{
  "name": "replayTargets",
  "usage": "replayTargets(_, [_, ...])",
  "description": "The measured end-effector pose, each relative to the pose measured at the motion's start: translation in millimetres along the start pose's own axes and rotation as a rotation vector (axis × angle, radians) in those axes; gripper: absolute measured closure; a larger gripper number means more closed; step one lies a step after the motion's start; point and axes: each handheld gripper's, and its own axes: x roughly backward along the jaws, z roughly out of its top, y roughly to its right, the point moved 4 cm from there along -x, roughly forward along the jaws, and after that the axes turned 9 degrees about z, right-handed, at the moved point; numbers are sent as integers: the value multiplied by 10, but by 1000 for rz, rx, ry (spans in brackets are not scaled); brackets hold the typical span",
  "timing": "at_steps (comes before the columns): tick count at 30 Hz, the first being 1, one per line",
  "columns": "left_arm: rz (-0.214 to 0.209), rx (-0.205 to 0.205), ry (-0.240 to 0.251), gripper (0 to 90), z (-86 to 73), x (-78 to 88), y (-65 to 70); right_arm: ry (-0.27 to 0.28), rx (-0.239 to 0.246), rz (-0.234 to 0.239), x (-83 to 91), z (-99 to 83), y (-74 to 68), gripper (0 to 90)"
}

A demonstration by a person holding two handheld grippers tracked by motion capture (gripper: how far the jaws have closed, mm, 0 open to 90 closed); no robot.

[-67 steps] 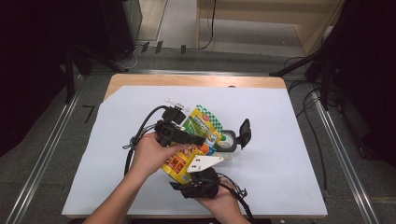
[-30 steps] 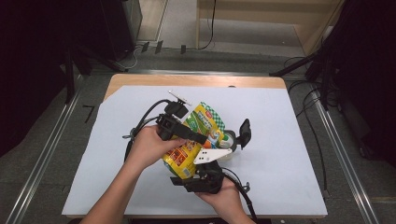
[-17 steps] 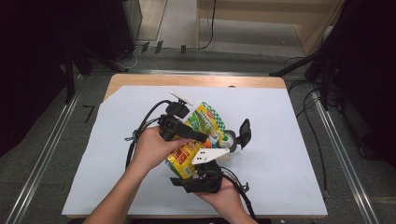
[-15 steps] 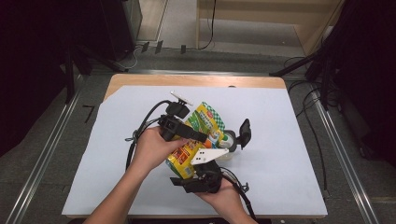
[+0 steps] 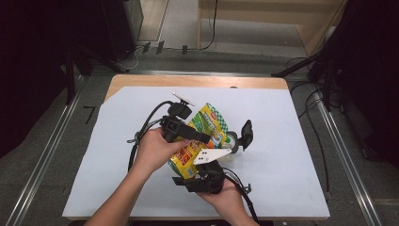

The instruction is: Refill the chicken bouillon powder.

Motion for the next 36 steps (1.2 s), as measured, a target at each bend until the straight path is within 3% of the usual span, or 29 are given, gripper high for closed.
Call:
replayTargets(6, [1, 0, -3, 589, 1, 14, 7, 19, -7, 13, 19, 12, -12, 605])
replayTargets(15, [23, 13, -17, 624, -4, -26, -14, -6, 9, 5, -27, -3, -18, 553])
replayTargets(18, [26, 16, -26, 635, -10, -54, -18, -27, 17, -12, -52, -21, -15, 575])
replayTargets(25, [-8, 49, -35, 648, 1, -65, -73, -21, -17, 8, -35, -16, -5, 604])
replayTargets(31, [7, 27, -55, 636, 2, -71, -69, -14, -28, 22, -45, -17, 2, 605])
replayTargets(34, [3, 39, -56, 608, 15, -70, -52, -5, -36, 28, -32, -8, 7, 605])
replayTargets(36, [11, 16, -48, 591, 17, -57, -35, 3, -45, 33, -9, 0, 19, 606])
